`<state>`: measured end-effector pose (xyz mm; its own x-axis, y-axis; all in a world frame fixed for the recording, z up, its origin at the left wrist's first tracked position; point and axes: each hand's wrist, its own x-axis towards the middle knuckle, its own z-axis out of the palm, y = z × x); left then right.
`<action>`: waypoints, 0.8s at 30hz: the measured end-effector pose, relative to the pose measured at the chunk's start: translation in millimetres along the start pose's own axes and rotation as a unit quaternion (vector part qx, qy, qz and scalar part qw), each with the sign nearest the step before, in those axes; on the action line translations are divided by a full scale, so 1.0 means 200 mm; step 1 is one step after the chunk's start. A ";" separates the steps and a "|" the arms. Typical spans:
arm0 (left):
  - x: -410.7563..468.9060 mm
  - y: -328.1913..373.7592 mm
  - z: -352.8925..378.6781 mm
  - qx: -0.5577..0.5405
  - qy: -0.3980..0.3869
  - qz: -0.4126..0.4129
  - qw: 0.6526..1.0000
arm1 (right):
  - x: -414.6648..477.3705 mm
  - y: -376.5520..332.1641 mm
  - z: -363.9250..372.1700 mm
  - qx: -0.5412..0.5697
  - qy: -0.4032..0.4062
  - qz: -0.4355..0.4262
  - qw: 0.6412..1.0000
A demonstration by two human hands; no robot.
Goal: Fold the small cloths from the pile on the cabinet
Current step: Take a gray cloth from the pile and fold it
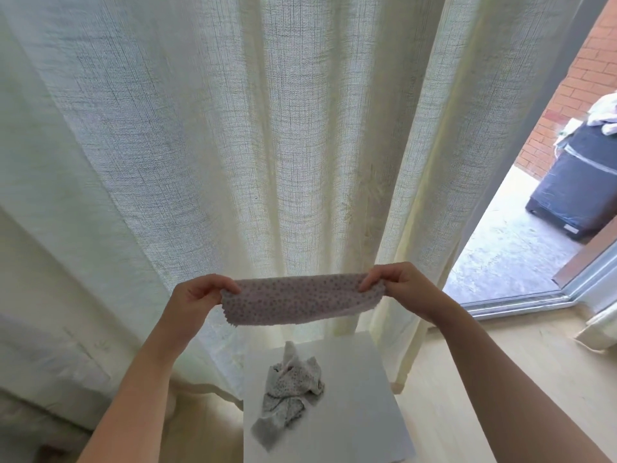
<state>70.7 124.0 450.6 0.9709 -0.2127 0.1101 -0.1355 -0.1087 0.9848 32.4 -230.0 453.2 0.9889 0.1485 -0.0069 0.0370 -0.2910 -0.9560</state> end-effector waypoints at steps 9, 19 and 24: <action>0.01 -0.01 -0.04 0.158 0.020 0.012 0.987 | 0.04 -0.05 0.06 -0.069 0.053 -0.019 0.996; 0.01 0.02 0.42 0.207 -0.177 -0.024 0.962 | 0.12 -0.30 0.30 -0.164 -0.036 -0.103 0.980; 0.03 0.02 0.43 0.153 -0.124 -0.004 0.980 | 0.07 -0.24 0.17 -0.249 -0.093 0.006 0.964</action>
<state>58.0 38.4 444.3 0.8996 -0.4357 0.0297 -0.2182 -0.3895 0.8948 40.0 -182.1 489.9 0.9487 0.2950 -0.1135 0.1358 -0.7046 -0.6965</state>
